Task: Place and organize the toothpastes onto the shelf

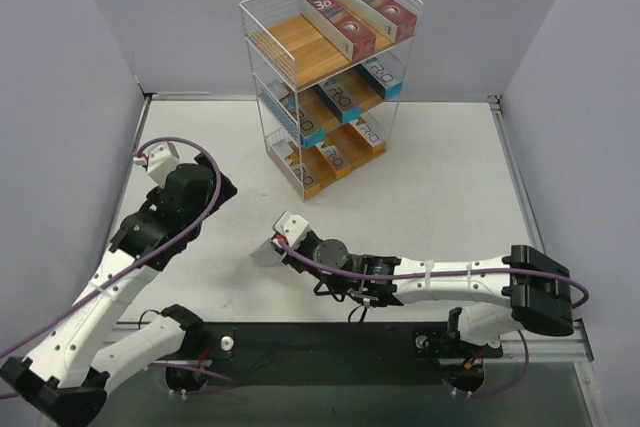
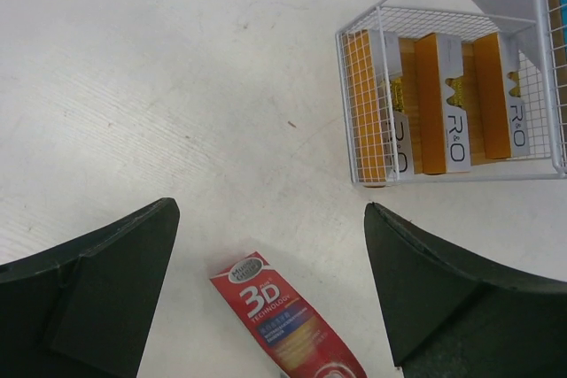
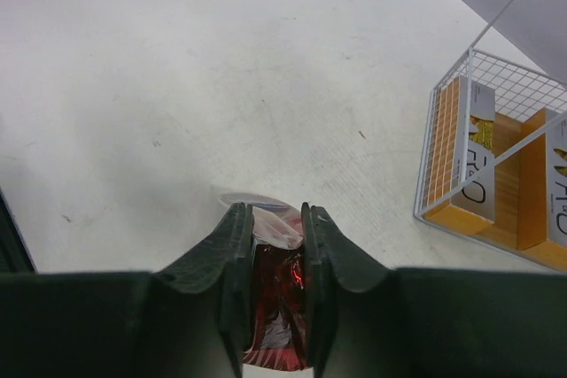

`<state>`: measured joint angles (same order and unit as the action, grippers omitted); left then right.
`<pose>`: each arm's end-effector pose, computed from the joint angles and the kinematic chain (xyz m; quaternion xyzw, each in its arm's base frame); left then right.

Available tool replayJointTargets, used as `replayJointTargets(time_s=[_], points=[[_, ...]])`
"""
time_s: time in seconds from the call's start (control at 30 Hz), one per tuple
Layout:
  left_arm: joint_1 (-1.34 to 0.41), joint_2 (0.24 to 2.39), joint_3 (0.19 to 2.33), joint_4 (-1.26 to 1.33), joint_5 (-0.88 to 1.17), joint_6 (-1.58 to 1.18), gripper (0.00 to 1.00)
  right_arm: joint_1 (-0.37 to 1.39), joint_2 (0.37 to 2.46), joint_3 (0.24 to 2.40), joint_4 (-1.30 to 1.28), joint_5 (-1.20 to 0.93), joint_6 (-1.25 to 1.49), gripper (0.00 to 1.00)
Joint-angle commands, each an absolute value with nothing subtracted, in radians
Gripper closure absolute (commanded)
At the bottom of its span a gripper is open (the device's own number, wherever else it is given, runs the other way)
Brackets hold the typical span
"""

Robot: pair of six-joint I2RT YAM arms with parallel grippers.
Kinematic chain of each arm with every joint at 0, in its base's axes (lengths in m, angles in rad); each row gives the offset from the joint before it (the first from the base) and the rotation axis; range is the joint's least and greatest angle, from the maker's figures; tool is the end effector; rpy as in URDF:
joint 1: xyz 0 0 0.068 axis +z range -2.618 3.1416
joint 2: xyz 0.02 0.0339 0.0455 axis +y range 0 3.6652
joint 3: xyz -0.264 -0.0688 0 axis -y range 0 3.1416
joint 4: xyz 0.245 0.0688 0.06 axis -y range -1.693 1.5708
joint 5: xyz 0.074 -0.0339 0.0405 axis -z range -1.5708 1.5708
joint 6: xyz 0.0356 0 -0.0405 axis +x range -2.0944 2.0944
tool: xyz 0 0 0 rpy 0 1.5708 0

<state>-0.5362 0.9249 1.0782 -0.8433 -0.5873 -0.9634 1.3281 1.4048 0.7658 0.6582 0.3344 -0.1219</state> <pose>0.1596 -0.0719 0.3551 -0.3041 0.8200 -0.0865 0.4771 0.0874 0.3043 0.2780 -0.3690 0.5956 0.3033 0.6458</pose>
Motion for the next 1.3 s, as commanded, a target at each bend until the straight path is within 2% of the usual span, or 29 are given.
replayJointTargets(time_s=[0.0,0.37,0.7,0.93,1.27], points=[[-0.538,0.845,0.994,-0.629,-0.615,-0.816,0.03,1.321,1.312,0.773,0.644,0.348,-0.120,1.00],[-0.534,0.721,0.819,-0.373,-0.589,-0.592,0.03,1.307,1.054,0.857,0.350,0.305,-0.121,1.00],[-0.529,0.647,0.647,-0.161,-0.482,-0.364,0.03,1.204,0.855,1.113,0.100,0.321,-0.265,1.00],[-0.529,0.644,0.555,-0.092,-0.459,-0.273,0.03,1.114,0.865,1.327,0.081,0.288,-0.396,0.99],[-0.529,0.695,0.456,0.015,-0.413,-0.199,0.03,1.074,1.024,1.554,0.219,0.258,-0.595,0.98]])
